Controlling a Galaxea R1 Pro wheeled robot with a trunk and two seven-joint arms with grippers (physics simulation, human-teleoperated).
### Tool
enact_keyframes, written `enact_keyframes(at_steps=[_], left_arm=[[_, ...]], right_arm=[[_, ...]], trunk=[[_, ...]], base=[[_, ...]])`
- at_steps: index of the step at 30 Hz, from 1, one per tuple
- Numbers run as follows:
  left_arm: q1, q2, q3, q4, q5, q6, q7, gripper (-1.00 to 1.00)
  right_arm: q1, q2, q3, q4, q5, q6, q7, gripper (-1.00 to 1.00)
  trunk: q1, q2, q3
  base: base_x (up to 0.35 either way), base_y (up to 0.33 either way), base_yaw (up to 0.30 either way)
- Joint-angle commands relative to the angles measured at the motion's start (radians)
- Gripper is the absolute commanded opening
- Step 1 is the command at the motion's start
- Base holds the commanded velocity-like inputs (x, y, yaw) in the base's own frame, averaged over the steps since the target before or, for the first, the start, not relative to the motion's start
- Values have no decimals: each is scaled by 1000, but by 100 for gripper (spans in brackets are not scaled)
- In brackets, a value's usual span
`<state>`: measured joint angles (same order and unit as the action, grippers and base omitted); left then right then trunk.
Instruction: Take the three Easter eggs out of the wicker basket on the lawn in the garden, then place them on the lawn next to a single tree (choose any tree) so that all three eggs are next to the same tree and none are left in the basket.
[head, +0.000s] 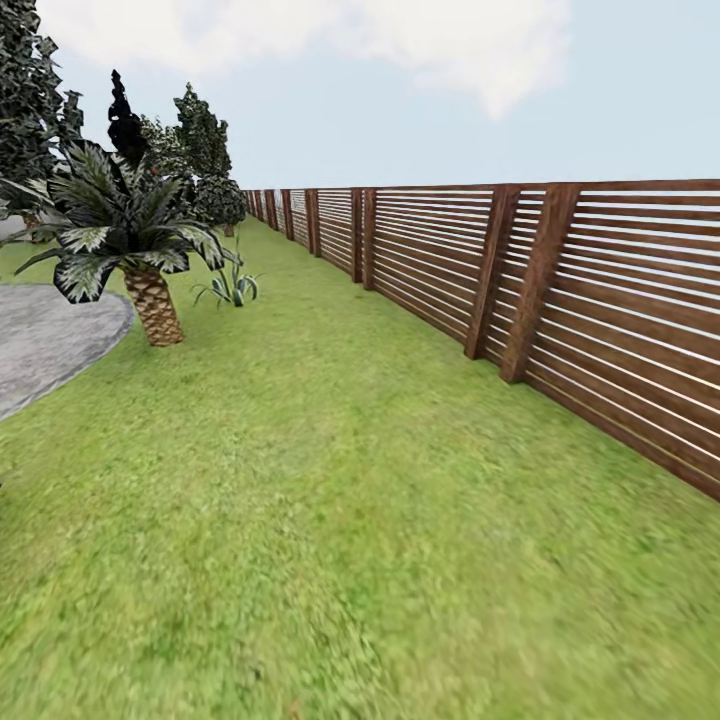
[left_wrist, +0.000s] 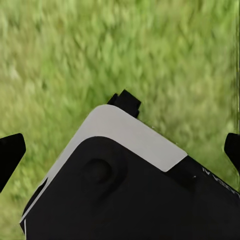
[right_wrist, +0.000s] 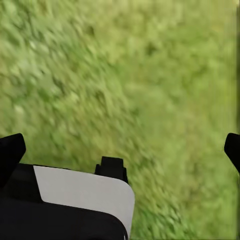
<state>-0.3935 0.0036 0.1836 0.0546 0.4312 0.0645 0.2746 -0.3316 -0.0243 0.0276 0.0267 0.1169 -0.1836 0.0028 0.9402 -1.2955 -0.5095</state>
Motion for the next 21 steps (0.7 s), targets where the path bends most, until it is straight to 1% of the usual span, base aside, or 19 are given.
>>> enact_keyframes(at_steps=[1, 19, 21], left_arm=[[-1, 1, 8, 1, -6, 1, 3, 100], [-1, 5, 8, 2, -5, 1, 5, 100], [-1, 6, 8, 2, -5, 1, 5, 100]], right_arm=[[-1, 0, 2, 3, 6, -5, 0, 100], [-1, 0, 2, 1, 5, -8, 0, 100], [-1, -2, 2, 0, 10, -8, 0, 100]], trunk=[[1, 0, -1], [1, 0, -1], [1, 0, -1]], base=[[290, -118, 0], [290, -119, 0], [290, -119, 0]])
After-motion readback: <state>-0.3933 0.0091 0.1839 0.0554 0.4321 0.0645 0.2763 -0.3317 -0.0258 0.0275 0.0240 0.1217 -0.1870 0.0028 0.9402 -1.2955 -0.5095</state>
